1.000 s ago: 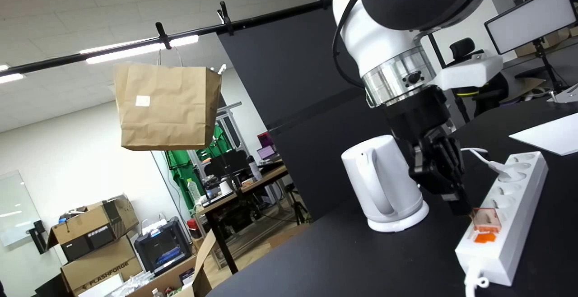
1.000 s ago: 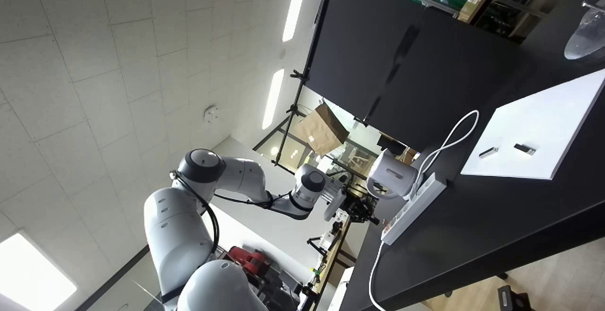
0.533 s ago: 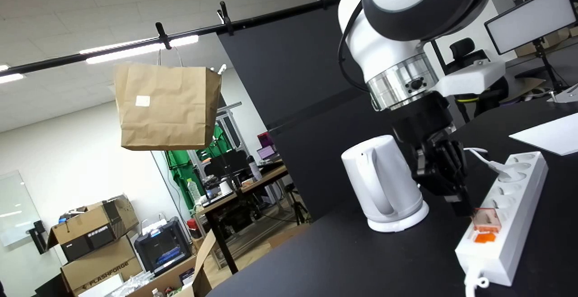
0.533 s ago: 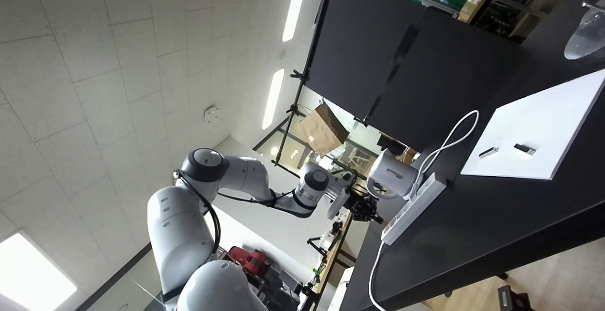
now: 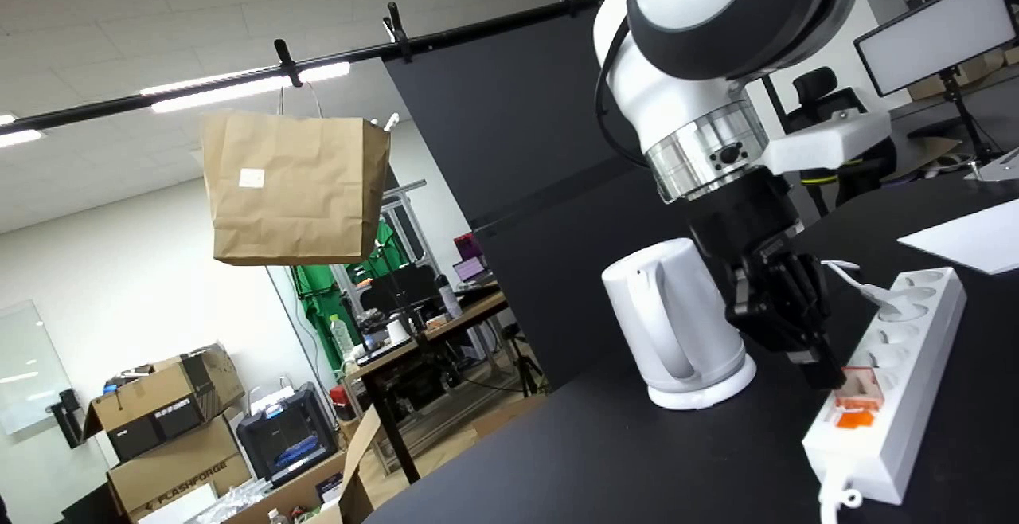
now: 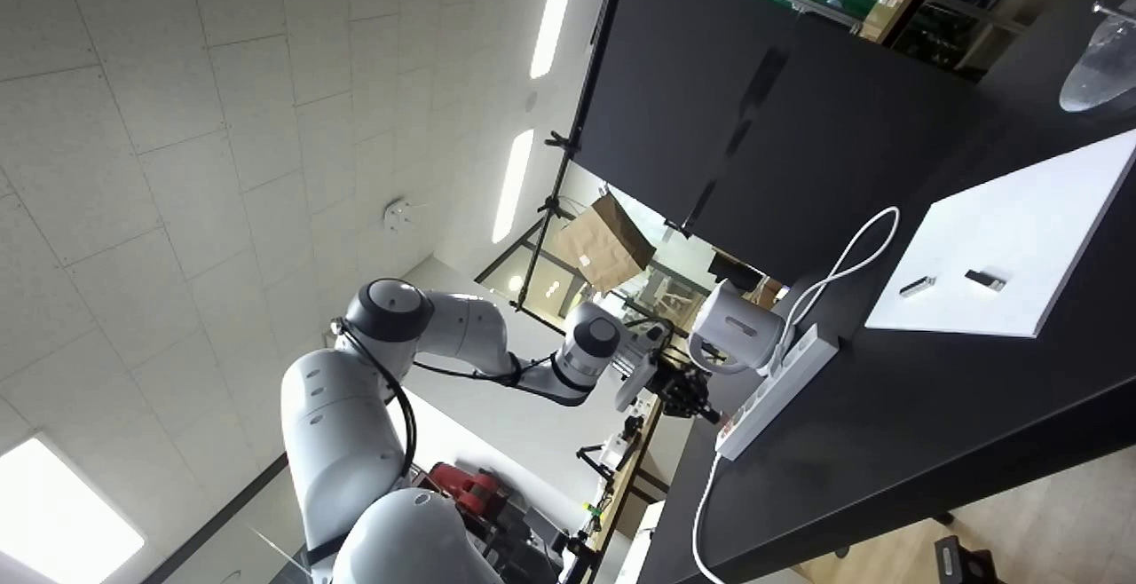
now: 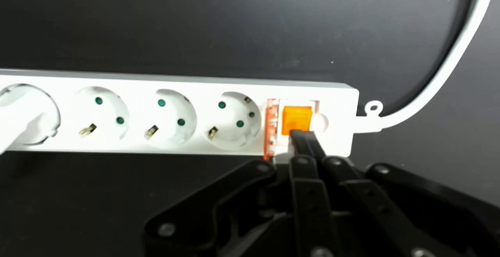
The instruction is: Turn on the extension cable
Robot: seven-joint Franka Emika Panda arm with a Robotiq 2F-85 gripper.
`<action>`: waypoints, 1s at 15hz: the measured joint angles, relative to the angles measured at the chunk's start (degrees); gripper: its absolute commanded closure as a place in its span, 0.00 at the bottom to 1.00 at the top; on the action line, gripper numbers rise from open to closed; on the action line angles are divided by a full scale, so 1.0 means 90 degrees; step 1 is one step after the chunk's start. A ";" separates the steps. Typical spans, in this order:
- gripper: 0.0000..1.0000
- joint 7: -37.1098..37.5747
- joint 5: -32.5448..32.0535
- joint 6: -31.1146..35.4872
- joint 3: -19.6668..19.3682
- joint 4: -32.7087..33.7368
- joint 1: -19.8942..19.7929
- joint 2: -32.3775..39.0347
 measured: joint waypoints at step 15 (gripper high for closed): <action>1.00 0.0002 0.0005 -0.0397 0.0000 0.0341 0.0087 0.0352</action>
